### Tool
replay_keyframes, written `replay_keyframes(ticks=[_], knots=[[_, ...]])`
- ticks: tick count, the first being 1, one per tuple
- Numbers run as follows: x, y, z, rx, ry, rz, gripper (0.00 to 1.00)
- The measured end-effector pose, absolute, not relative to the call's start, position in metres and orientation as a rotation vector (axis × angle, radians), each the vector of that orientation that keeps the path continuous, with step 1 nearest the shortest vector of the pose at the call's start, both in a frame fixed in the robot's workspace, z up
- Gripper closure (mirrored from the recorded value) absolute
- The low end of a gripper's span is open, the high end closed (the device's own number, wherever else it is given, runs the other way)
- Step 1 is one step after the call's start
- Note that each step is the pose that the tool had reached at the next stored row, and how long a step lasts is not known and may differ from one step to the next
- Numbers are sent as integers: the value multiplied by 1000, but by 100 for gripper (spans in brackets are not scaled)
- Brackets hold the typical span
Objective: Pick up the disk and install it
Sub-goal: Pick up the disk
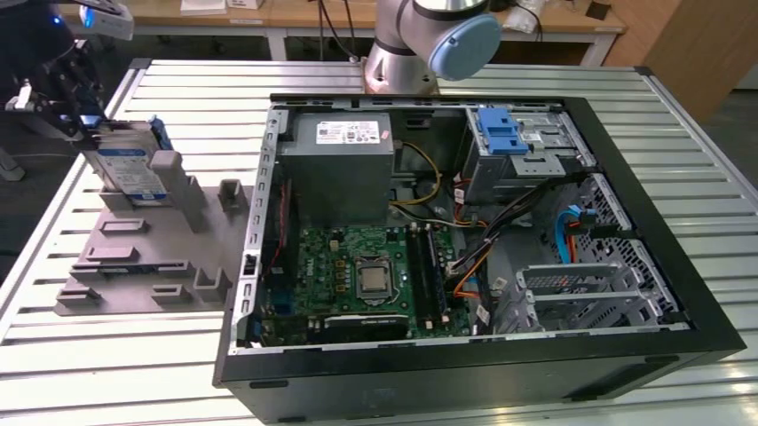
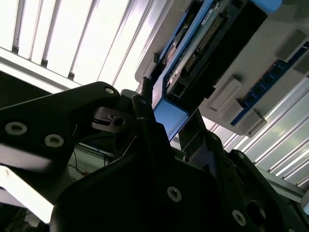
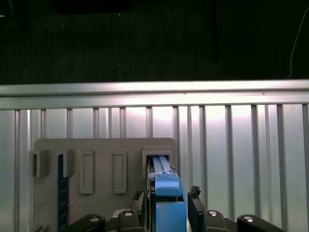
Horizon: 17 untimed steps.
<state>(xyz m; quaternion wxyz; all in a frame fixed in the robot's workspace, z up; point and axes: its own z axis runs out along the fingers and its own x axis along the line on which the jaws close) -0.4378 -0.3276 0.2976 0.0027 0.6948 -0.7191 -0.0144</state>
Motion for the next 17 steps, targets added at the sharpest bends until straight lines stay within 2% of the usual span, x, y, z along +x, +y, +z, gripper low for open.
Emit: replay_keyframes(ticks=[17], knots=[[-438, -328, 294, 2175, -2251, -53, 52]])
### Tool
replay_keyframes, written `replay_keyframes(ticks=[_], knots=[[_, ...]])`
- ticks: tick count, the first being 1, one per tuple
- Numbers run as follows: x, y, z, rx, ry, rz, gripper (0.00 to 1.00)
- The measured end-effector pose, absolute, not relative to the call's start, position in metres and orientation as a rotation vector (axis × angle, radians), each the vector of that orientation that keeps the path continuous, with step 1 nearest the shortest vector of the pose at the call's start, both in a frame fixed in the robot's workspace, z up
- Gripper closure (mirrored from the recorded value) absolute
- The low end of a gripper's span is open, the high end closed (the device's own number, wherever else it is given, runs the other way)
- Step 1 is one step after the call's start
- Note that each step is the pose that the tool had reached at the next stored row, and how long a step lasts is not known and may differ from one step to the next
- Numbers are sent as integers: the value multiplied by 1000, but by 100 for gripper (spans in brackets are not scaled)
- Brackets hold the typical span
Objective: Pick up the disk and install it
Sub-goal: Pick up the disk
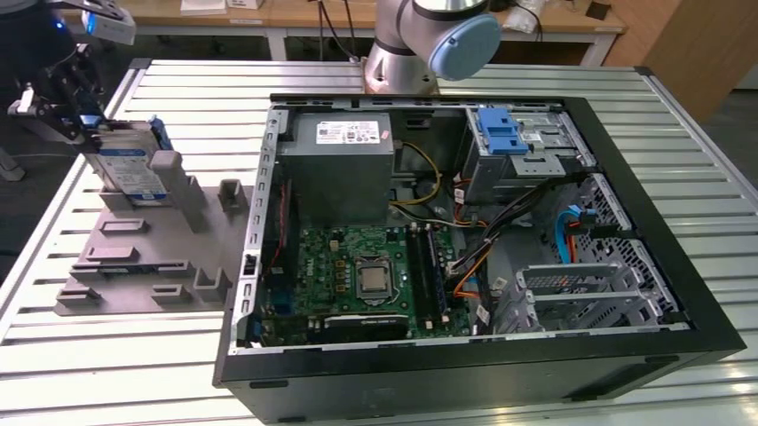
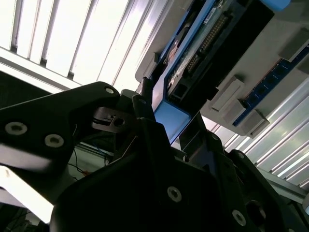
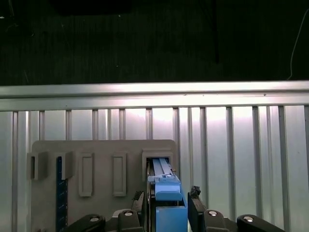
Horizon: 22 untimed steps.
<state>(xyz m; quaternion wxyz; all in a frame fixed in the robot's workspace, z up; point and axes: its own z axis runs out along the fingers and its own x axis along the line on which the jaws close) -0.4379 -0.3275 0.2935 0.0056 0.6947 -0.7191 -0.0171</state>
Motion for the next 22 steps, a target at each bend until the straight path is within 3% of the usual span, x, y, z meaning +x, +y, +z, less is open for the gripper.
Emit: replay_keyframes(ticks=[10, 12, 22], knots=[[-438, -328, 289, 2174, -2251, -54, 52], [-438, -328, 289, 2174, -2251, -54, 60], [-438, -328, 289, 2174, -2250, -53, 64]])
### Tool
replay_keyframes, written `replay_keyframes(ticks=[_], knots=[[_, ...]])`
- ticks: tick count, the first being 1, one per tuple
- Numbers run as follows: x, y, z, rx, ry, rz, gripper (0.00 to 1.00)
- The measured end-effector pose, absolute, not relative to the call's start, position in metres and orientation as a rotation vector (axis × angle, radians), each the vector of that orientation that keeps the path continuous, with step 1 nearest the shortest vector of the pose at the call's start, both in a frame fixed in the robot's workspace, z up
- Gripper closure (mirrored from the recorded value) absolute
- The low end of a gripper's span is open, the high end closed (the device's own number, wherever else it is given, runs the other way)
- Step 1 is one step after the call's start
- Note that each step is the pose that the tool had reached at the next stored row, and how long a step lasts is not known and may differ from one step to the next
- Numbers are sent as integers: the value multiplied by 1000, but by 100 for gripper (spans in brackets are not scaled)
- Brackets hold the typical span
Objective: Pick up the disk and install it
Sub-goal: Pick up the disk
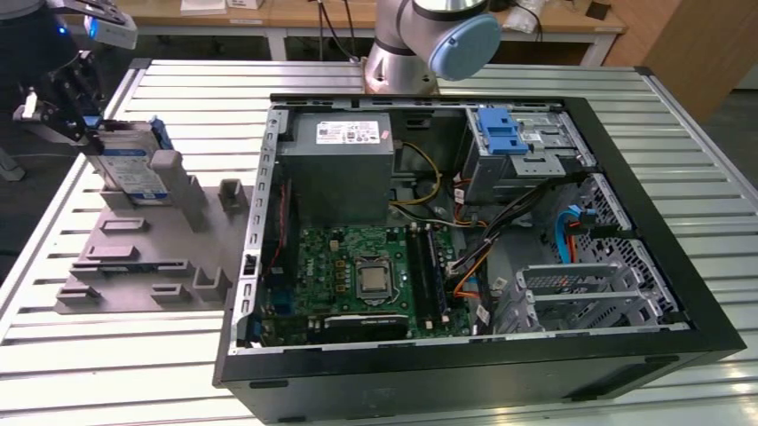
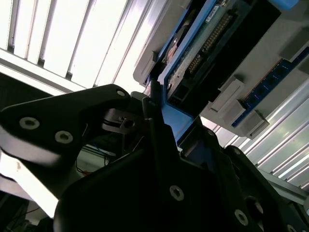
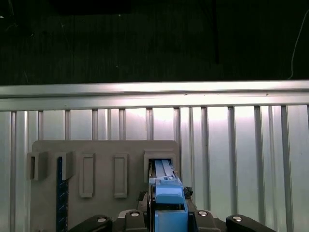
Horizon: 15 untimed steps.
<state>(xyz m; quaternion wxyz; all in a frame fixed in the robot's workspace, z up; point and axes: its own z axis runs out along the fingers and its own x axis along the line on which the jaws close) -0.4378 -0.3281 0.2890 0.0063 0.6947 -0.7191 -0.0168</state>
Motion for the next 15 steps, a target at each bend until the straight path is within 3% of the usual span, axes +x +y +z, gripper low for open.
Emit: replay_keyframes(ticks=[9, 11, 12, 15], knots=[[-438, -329, 289, 2171, -2240, -38, 64], [-438, -329, 289, 2172, -2240, -38, 62], [-438, -329, 289, 2171, -2240, -38, 56], [-438, -329, 289, 2172, -2240, -38, 56]])
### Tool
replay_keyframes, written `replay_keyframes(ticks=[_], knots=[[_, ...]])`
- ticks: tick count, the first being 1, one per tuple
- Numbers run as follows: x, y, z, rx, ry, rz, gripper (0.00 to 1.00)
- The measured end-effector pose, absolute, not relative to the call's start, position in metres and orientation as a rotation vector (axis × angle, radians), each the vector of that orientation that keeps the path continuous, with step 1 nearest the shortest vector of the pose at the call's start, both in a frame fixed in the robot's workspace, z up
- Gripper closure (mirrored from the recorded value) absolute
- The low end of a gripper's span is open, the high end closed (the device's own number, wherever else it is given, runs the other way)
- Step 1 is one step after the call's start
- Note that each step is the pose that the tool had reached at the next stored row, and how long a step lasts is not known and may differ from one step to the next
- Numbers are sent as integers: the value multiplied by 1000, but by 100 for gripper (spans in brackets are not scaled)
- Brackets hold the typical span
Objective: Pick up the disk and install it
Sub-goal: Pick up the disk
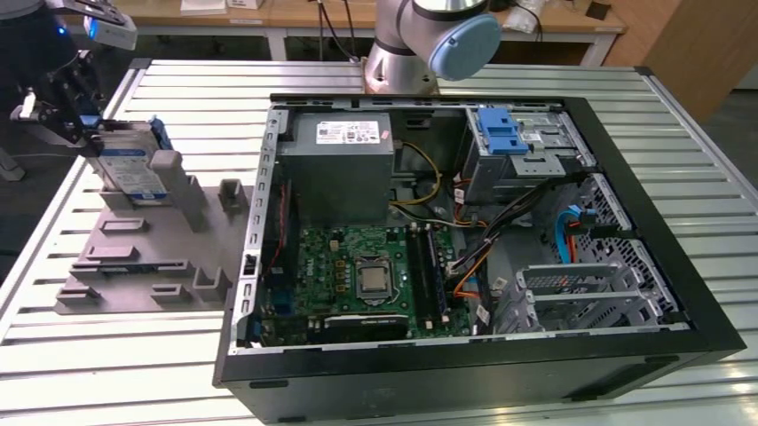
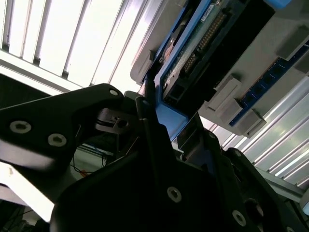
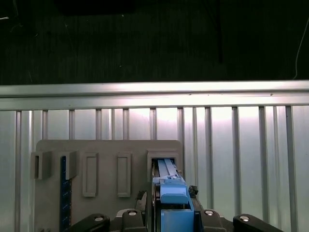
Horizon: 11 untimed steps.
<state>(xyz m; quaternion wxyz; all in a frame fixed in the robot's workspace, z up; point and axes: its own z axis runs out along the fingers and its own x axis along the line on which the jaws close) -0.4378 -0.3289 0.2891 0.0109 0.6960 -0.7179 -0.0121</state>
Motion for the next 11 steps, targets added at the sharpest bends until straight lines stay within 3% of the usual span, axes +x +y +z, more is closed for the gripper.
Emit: replay_keyframes(ticks=[4, 5, 11], knots=[[-438, -329, 289, 2172, -2239, -38, 58], [-438, -329, 289, 2172, -2239, -38, 64], [-438, -329, 289, 2172, -2239, -37, 64]])
